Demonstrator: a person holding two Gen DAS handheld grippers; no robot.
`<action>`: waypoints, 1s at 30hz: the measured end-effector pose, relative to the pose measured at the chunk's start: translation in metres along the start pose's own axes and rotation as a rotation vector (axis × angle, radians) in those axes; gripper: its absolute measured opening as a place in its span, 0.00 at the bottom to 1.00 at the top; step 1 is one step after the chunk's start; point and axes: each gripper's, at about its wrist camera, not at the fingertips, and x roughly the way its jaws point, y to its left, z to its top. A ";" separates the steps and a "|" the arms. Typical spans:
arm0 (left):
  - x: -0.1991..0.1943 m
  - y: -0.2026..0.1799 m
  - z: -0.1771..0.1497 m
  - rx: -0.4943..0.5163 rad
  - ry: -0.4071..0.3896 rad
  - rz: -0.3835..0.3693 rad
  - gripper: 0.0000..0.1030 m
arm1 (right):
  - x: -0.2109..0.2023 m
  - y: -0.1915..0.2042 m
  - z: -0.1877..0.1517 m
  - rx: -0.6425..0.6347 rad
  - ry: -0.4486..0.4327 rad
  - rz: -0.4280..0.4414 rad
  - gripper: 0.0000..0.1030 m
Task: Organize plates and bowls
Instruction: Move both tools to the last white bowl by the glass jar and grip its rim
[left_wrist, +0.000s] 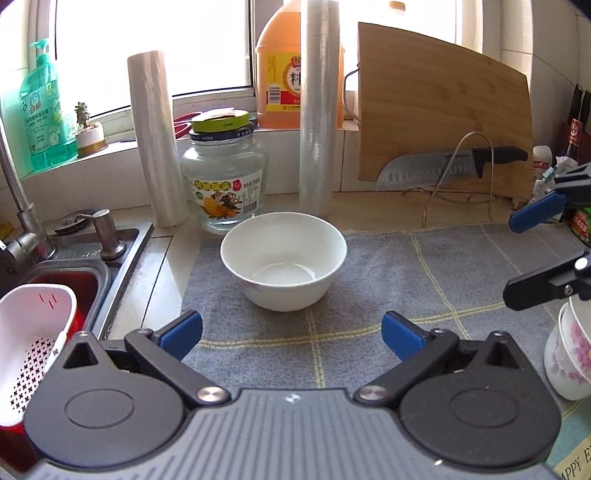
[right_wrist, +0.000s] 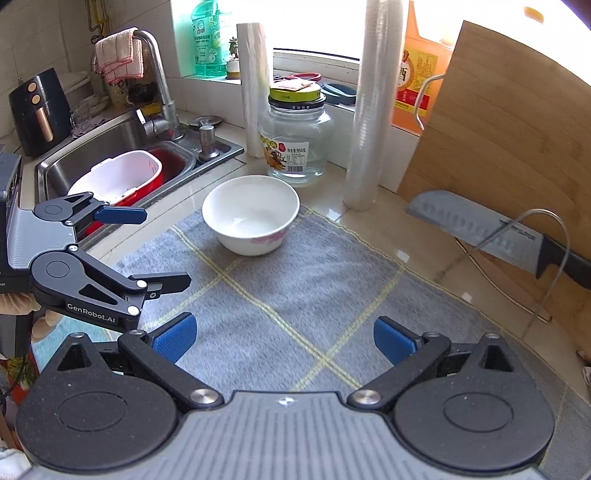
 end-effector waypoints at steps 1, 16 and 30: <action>0.003 0.005 0.005 -0.002 0.007 -0.008 0.99 | 0.004 0.002 0.003 0.006 -0.001 0.003 1.00; 0.069 0.046 0.061 0.034 0.087 -0.114 0.99 | 0.074 0.055 0.035 0.085 -0.060 -0.106 1.00; 0.113 0.039 0.066 0.125 0.178 -0.194 0.88 | 0.116 0.060 0.038 0.083 -0.063 -0.154 1.00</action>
